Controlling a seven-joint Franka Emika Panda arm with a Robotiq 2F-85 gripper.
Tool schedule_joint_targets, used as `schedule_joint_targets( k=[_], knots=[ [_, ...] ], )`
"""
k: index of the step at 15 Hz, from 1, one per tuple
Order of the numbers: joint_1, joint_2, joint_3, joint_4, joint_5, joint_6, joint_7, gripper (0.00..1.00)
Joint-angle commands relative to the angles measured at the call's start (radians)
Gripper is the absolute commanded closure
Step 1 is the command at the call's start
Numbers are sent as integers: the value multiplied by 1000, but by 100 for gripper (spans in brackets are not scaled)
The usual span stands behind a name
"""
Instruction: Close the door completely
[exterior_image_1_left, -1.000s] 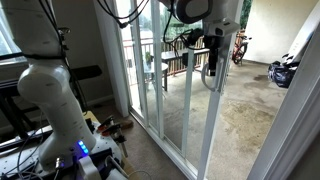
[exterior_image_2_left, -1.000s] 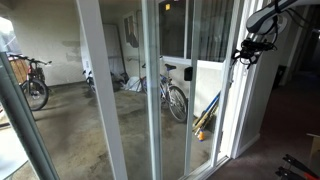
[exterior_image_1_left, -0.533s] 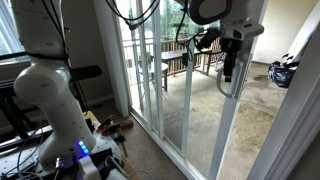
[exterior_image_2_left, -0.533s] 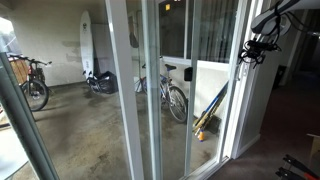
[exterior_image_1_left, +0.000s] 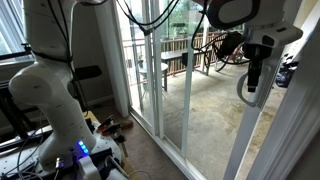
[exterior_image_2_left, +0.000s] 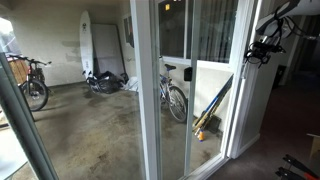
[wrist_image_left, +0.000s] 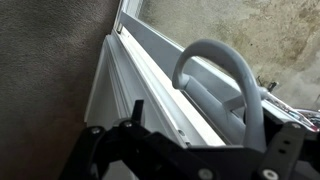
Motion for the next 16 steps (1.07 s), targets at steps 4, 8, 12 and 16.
schedule_joint_targets(
  k=[4, 8, 12, 16],
  knots=[
    [104, -155, 31, -294, -150, 108, -130, 0],
    [181, -213, 52, -445, -272, 194, -105, 0],
    [226, -243, 72, -545, -353, 238, -86, 0],
    [252, -274, 97, -604, -368, 243, -84, 0]
  ],
)
